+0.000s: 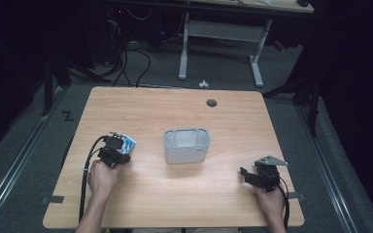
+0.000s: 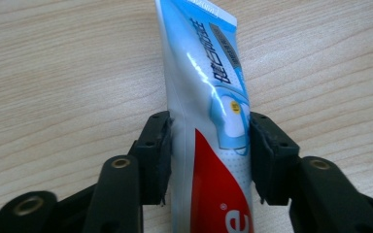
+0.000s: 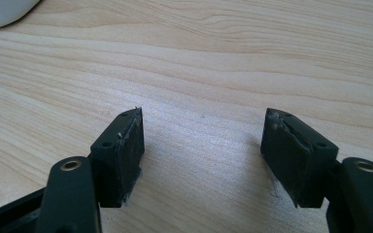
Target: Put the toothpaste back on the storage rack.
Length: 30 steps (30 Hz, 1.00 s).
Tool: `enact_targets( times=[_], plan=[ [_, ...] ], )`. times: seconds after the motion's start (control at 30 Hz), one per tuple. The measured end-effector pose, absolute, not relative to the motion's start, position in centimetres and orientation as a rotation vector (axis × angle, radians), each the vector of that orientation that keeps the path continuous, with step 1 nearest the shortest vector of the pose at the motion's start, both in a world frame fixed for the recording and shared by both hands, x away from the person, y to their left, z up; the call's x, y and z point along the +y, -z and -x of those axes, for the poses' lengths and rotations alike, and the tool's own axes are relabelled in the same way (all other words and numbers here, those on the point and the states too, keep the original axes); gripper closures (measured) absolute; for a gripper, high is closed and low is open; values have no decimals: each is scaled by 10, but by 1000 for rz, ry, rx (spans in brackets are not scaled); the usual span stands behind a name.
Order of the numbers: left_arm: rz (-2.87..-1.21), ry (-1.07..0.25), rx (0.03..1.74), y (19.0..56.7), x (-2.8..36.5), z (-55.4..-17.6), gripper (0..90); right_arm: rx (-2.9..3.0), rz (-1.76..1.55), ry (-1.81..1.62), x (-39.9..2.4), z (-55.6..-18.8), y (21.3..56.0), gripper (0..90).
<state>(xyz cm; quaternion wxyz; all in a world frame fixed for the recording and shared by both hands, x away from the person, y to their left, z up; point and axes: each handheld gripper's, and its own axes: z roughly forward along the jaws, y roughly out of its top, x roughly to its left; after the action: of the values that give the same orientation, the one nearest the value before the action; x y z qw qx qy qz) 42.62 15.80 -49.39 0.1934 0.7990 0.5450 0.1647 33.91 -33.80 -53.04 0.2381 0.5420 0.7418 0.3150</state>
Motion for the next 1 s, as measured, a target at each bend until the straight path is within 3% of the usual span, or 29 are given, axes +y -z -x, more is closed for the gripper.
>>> enact_targets(
  times=[0.07,0.17,0.87,1.0],
  plan=[
    [-2232,-492,1530,490,161,-425,645,2032,-1485,-863,-338,-339,530,326],
    [-2219,-469,1539,488,165,-426,677,2032,-1485,-863,-338,-339,530,326],
    [-2309,-405,1624,499,160,-444,654,2034,-1485,-864,-338,-339,530,325],
    [-2313,-423,1607,497,159,-443,685,2034,-1490,-867,-338,-339,530,324]
  ],
)
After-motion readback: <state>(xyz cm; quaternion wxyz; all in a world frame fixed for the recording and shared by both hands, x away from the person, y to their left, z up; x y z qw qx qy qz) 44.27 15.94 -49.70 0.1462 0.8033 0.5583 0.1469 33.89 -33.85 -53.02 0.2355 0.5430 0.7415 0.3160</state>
